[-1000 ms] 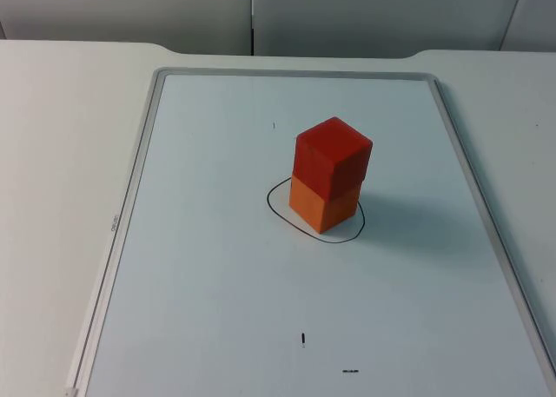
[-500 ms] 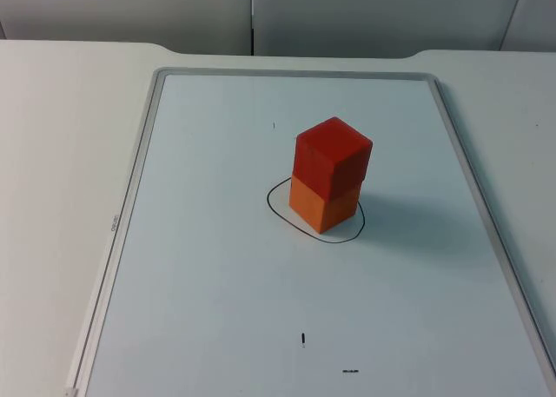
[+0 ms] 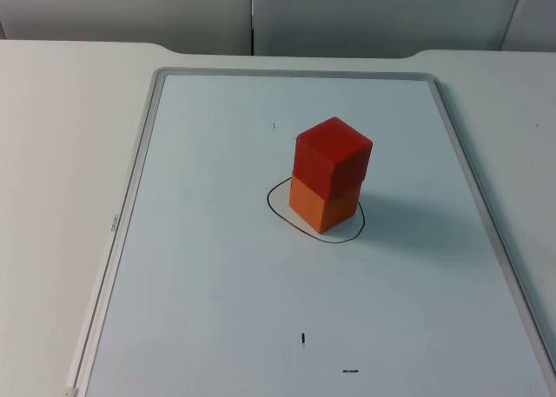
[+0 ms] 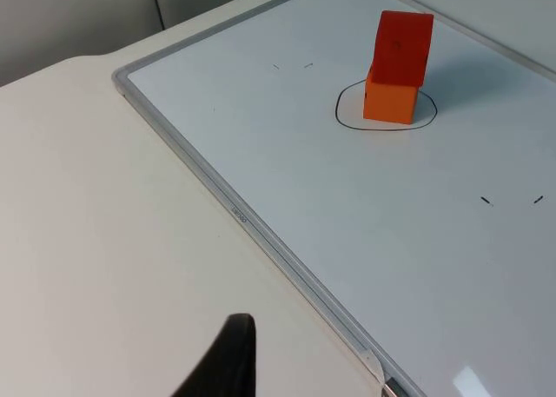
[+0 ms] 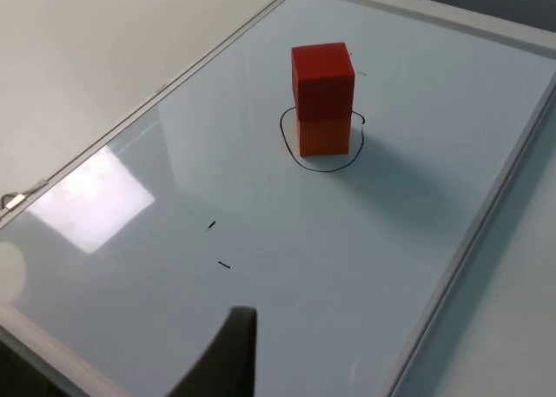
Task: Pick up one cube with the left hand and another cube with the right hand. First place the cube in the right hand at the target position, then stack the cube in the left hand on top.
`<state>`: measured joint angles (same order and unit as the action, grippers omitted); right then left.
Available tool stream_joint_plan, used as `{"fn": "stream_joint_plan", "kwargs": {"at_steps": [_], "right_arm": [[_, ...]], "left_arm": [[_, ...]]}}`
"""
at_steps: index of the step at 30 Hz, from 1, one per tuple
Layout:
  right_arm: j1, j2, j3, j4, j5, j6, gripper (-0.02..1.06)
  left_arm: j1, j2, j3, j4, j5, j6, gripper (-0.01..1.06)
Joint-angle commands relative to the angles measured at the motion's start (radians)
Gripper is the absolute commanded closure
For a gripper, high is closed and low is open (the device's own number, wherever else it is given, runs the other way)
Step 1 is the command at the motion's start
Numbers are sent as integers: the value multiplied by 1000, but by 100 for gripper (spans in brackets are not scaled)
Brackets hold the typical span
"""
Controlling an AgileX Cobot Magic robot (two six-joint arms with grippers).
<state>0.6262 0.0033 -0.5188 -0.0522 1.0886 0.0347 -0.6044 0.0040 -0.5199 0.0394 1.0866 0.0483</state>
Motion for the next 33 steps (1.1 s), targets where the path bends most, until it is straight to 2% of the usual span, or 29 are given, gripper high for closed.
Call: {"fn": "stream_joint_plan", "kwargs": {"at_steps": [1,4,8,23,28,33], "right_arm": [[-2,-3,6,0,-11,-7,1],[-2,-3,6,-54,-13,-7,1],[-2,-3,7,-75,-15,-7,1],[-2,-3,11,-23,-12,-18,1],[-2,-3,11,20,-12,-68,1],[-2,-3,11,17,-12,-60,0]], "left_arm": [[-5,-4,7,-6,-10,-3,0],[-5,-4,7,-6,-10,-3,0],[-5,-4,7,-6,-10,-3,0],[-5,-4,7,-6,-10,-3,0],[-5,-4,7,-6,-10,-3,0],[-5,-4,7,-6,-10,-3,0]]}}
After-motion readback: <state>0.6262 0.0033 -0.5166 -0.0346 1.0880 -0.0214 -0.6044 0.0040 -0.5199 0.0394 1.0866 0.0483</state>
